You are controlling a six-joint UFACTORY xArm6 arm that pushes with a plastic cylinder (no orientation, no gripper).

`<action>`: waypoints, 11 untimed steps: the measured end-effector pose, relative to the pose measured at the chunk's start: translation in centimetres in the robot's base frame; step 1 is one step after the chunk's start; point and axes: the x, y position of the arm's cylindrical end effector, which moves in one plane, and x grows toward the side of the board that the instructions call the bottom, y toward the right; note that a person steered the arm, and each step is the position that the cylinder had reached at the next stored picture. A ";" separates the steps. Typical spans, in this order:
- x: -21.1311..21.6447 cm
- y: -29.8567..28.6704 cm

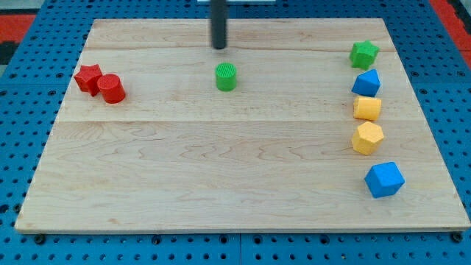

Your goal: Push green circle towards the green star

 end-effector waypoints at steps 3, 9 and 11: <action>8.8 3.7; -1.6 17.9; -4.0 18.4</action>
